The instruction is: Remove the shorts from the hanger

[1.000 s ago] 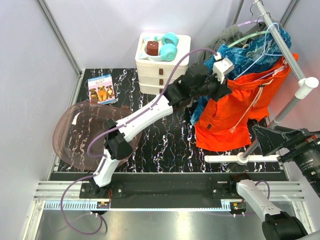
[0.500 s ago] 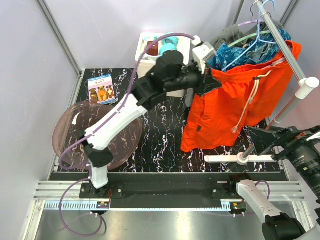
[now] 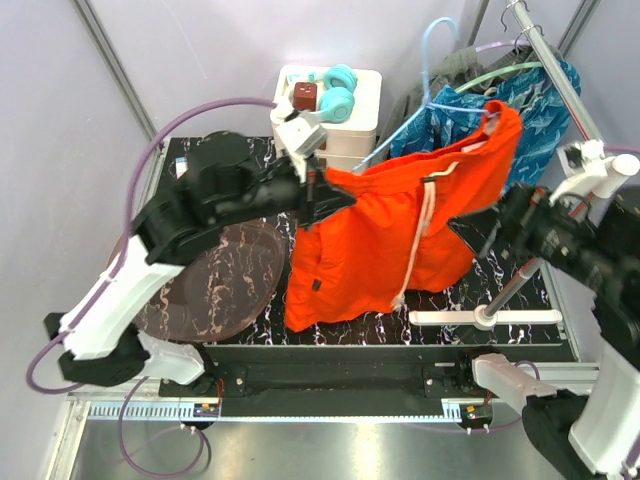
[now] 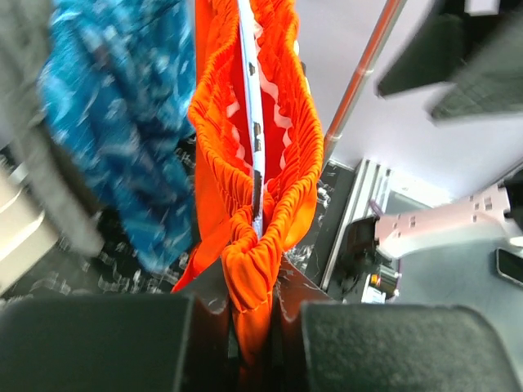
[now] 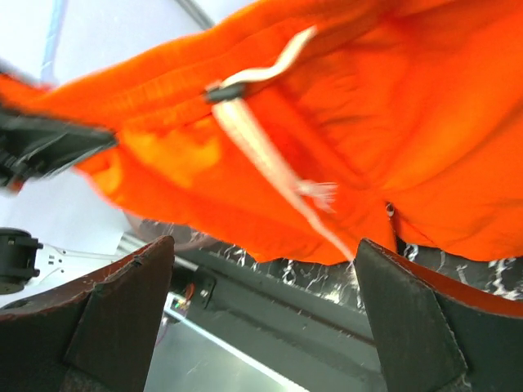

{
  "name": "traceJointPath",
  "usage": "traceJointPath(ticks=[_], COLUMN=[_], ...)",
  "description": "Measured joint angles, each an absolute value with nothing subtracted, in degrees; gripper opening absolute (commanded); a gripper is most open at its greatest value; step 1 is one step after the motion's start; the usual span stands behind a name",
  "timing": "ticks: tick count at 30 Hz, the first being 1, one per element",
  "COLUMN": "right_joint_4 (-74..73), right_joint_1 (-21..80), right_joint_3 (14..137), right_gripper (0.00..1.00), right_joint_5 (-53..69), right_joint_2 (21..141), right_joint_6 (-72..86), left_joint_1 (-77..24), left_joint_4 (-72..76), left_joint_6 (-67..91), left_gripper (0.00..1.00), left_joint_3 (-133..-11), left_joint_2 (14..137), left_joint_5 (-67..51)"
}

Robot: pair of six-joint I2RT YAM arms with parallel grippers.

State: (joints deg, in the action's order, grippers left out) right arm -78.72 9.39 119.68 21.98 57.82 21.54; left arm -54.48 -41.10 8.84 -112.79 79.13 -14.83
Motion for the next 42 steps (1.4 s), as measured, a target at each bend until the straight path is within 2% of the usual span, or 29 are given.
traceJointPath(ticks=[7, 13, 19, 27, 29, 32, 42], right_joint_4=[-78.89, -79.18, -78.52, -78.7, -78.7, -78.7, -74.56], right_joint_1=[9.39, 9.39, 10.02, 16.32, 16.99, 17.15, 17.28], right_joint_3=[120.09, 129.1, 143.11, 149.95, 150.54, 149.45, 129.47], right_gripper=[1.0, 1.0, 1.0, 1.0, 0.95, 0.8, 0.6], right_joint_5=[24.77, 24.6, 24.49, 21.39, 20.38, 18.44, 14.68], right_joint_2=[63.13, 68.95, 77.82, 87.35, 89.06, 89.86, 80.97], right_joint_6=[23.44, 22.79, 21.67, 20.6, 19.94, 18.15, 14.0], left_joint_1=[-54.26, -54.26, -54.26, -54.26, -54.26, -54.26, -54.26], left_joint_4=[-44.71, -46.96, -47.0, -47.05, -47.09, -47.11, -48.07], left_joint_6=[10.44, 12.14, 14.0, 17.06, 17.96, 19.25, 22.17], left_gripper=[0.0, 0.0, 0.0, 0.0, 0.0, 0.0, 0.0], left_joint_3=[-102.45, -101.41, -101.21, -101.1, -101.12, -101.32, -105.06], left_joint_2=[69.67, 70.37, 71.66, 73.73, 74.41, 75.53, 78.22], left_joint_5=[-11.03, -10.92, -13.21, -18.31, -19.51, -21.3, -24.08])
